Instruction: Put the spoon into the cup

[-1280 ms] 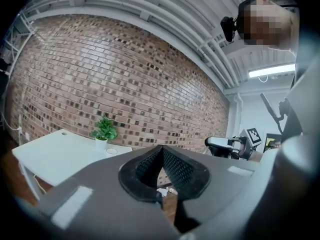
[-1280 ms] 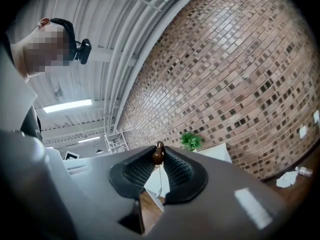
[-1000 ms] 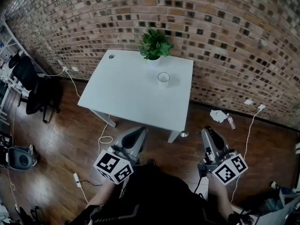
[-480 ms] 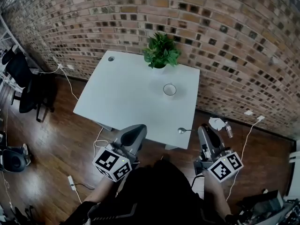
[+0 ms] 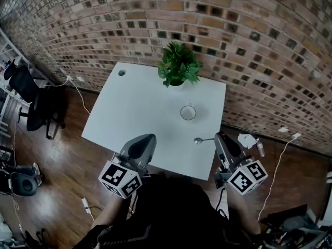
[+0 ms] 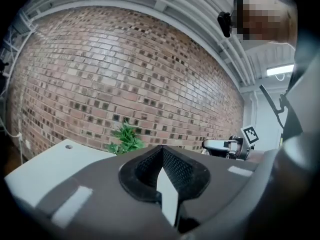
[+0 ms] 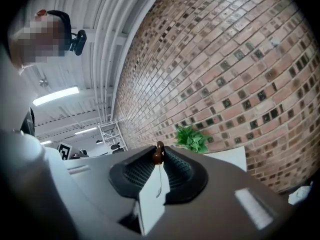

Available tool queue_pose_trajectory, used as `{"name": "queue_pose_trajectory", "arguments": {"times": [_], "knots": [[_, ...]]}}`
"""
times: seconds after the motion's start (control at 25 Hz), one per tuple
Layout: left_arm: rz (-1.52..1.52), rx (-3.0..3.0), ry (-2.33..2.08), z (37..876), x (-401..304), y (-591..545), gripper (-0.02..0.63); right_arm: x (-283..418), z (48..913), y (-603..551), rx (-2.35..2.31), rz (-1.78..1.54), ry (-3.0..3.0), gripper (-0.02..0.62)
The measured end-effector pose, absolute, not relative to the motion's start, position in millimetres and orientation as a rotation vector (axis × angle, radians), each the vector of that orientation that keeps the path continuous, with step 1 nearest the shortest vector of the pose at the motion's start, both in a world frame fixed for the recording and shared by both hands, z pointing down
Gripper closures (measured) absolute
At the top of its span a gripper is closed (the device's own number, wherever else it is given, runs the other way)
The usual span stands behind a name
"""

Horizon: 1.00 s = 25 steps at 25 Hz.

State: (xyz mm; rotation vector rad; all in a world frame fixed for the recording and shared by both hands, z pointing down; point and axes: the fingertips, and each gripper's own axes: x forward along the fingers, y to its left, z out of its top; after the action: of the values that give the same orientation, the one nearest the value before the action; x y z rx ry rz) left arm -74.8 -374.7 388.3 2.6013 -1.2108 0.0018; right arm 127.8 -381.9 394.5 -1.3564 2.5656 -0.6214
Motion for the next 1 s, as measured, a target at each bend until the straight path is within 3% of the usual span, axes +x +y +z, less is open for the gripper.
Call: {"name": "queue_pose_trajectory", "arguments": {"times": [1.0], "knots": [[0.093, 2.577, -1.068, 441, -100, -465, 0.614, 116, 536, -519, -1.692, -0.814, 2.432, 0.538]]}}
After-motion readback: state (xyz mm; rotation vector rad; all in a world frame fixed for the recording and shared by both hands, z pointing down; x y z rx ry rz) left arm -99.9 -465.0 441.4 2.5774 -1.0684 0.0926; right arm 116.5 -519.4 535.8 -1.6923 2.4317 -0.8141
